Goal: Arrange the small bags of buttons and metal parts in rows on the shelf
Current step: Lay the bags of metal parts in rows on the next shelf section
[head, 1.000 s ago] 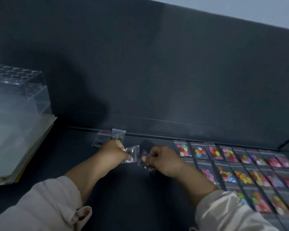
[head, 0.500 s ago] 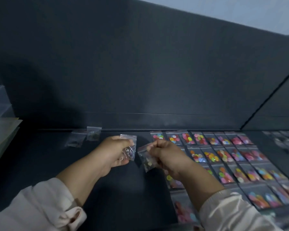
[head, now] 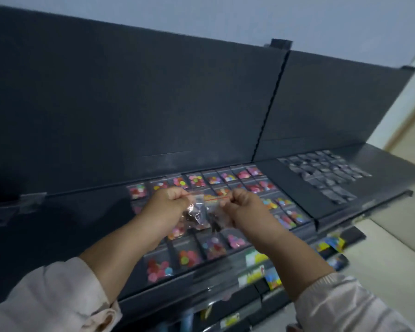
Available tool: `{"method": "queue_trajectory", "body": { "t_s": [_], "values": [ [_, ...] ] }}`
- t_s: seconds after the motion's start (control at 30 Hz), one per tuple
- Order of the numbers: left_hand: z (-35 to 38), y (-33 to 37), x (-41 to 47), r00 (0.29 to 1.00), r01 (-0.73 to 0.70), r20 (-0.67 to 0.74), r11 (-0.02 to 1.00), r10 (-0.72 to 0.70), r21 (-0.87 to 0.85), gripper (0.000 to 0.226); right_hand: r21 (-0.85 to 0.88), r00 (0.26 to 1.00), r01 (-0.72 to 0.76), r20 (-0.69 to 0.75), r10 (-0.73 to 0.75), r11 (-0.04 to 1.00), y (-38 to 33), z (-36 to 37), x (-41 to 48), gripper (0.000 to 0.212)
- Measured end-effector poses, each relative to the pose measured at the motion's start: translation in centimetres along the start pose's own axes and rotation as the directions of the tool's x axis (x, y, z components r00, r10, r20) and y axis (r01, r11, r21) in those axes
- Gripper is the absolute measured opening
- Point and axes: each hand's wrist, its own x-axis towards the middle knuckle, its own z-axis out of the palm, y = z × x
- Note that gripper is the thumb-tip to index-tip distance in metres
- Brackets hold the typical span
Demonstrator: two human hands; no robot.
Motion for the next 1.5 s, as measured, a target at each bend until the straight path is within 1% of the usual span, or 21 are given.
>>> {"method": "queue_trajectory", "body": {
  "t_s": [0.1, 0.17, 0.2, 0.23, 0.3, 0.4, 0.5, 0.6, 0.73, 0.83, 0.97, 1.1, 1.27, 1.5],
  "values": [
    [5.3, 1.2, -1.0, 0.998, 0.043, 0.055, 0.997, -0.039, -0.063, 0.018, -0.016, 0.996, -0.033, -0.089, 0.031, 0.999, 1.5, -5.3, -2.2, 0.025],
    [8.8, 2.0, -1.8, 0.998, 0.023, 0.062, 0.998, -0.020, -0.055, 0.019, -0.051, 0.993, -0.029, -0.120, 0.023, 0.998, 2.1, -8.7, -3.8, 0.023],
    [10.6, 2.3, -2.1, 0.998, -0.036, 0.049, 0.999, 0.036, 0.004, 0.020, -0.065, 0.992, -0.025, -0.125, 0.017, 0.998, 2.4, -10.4, -4.7, 0.022],
    [12.4, 2.6, -2.5, 0.992, -0.126, 0.041, 0.987, 0.123, 0.098, 0.021, -0.085, 0.992, -0.023, -0.124, 0.013, 0.996, 2.6, -12.0, -5.5, 0.021],
    [15.8, 3.2, -3.3, 0.963, -0.270, 0.066, 0.934, 0.262, 0.233, 0.023, -0.132, 0.991, -0.017, -0.136, -0.001, 0.991, 3.3, -15.3, -7.2, 0.020],
    [20.5, 4.3, -4.4, 0.944, -0.331, 0.086, 0.917, 0.319, 0.223, 0.024, -0.124, 0.977, -0.018, -0.212, -0.009, 0.992, 4.4, -19.9, -9.5, 0.021],
    [24.9, 5.7, -5.2, 0.937, -0.346, 0.112, 0.923, 0.330, 0.171, 0.027, -0.053, 0.962, -0.044, -0.270, 0.028, 0.998, 5.4, -24.2, -11.5, 0.020],
    [28.7, 7.1, -5.8, 0.953, -0.276, 0.149, 0.958, 0.263, 0.076, 0.025, 0.007, 0.938, -0.065, -0.340, 0.063, 0.998, 6.3, -27.8, -13.0, 0.017],
    [32.9, 8.4, -5.3, 0.944, -0.261, 0.225, 0.963, 0.240, 0.065, 0.023, 0.132, 0.917, -0.073, -0.381, 0.118, 0.989, 7.6, -31.3, -14.1, 0.018],
    [35.4, 8.8, -4.4, 0.931, -0.263, 0.281, 0.963, 0.234, 0.068, 0.021, 0.180, 0.909, -0.074, -0.392, 0.141, 0.981, 8.2, -33.0, -14.2, 0.015],
    [39.3, 8.7, -0.9, 0.919, -0.271, 0.320, 0.958, 0.229, 0.093, 0.021, 0.180, 0.885, -0.091, -0.437, 0.162, 0.980, 9.4, -36.3, -12.7, 0.010],
    [42.6, 8.8, 4.1, 0.912, -0.302, 0.323, 0.946, 0.251, 0.116, 0.024, 0.117, 0.874, -0.121, -0.458, 0.162, 0.986, 10.5, -39.7, -9.5, 0.013],
    [45.1, 10.1, 11.1, 0.921, -0.329, 0.277, 0.928, 0.275, 0.173, 0.027, 0.023, 0.877, -0.164, -0.455, 0.157, 0.986, 11.2, -43.8, -3.1, 0.011],
    [46.9, 11.7, 18.9, 0.933, -0.321, 0.241, 0.918, 0.266, 0.232, 0.020, -0.124, 0.887, -0.181, -0.448, 0.107, 0.976, 11.5, -48.1, 5.1, 0.013]
  ]
}}
